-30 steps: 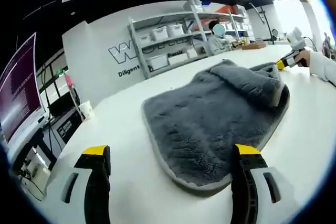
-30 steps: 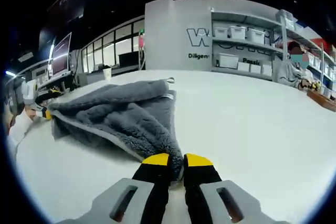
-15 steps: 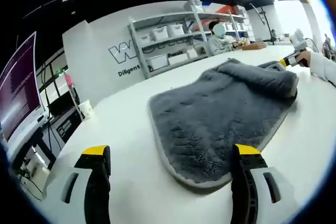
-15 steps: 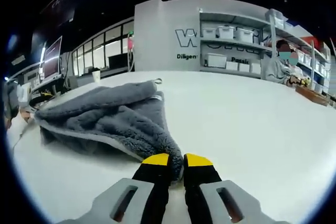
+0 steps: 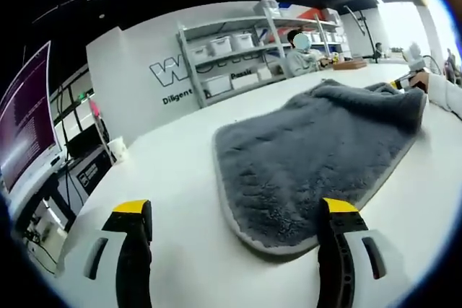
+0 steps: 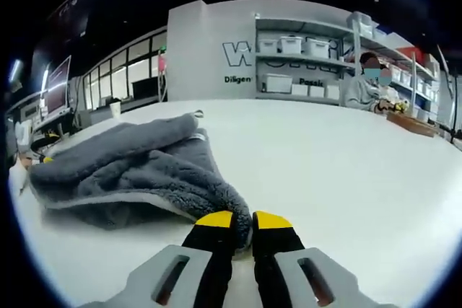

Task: Open the folded towel by lifting each exposed corner and separating the folded layers until the towel lies flat within the target outline without major curled edges

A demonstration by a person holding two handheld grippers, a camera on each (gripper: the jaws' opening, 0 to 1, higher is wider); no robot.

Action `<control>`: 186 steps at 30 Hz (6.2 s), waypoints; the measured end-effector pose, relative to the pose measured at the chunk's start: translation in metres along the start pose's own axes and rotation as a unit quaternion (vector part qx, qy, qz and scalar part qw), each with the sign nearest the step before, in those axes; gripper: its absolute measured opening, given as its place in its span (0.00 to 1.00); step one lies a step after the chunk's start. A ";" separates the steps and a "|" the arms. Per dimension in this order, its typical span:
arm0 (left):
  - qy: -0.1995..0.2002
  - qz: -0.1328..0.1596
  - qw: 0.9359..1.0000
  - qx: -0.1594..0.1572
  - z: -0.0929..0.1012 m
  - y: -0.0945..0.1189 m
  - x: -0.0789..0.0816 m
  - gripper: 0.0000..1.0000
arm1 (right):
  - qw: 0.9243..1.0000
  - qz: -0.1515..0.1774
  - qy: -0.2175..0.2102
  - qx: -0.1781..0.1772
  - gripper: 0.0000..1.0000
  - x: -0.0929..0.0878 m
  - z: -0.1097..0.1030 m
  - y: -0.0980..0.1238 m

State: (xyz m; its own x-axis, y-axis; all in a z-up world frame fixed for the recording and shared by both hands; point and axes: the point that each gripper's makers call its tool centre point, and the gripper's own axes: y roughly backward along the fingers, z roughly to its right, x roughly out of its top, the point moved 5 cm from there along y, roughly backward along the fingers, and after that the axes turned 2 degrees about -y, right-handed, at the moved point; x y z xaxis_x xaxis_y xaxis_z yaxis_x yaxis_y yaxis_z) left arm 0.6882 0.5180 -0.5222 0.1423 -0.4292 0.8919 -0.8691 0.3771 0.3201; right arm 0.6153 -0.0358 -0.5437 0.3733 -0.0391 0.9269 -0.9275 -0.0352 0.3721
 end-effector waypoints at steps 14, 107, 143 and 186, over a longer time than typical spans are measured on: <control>0.000 0.000 1.000 0.001 0.000 0.001 0.000 0.94 | 0.999 0.003 -0.012 -0.051 0.03 -0.005 0.042 0.018; 0.032 0.015 0.999 -0.004 0.001 -0.004 -0.007 0.94 | 0.996 0.042 0.064 0.047 0.99 -0.003 -0.025 0.159; 0.107 0.024 0.975 -0.195 -0.018 -0.145 0.094 0.80 | 0.995 0.058 0.058 0.062 0.99 0.000 -0.005 0.157; -0.034 -0.067 0.988 -0.138 -0.023 -0.259 0.081 0.05 | 0.999 0.038 0.025 0.027 0.90 -0.015 0.029 0.157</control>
State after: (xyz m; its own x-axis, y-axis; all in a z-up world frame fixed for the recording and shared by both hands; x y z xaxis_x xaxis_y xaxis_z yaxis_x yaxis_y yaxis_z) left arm 0.9359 0.4040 -0.5260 0.2059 -0.5414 0.8151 -0.6806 0.5192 0.5168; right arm 0.4647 -0.0699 -0.5003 0.2986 0.0061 0.9544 -0.9505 -0.0882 0.2979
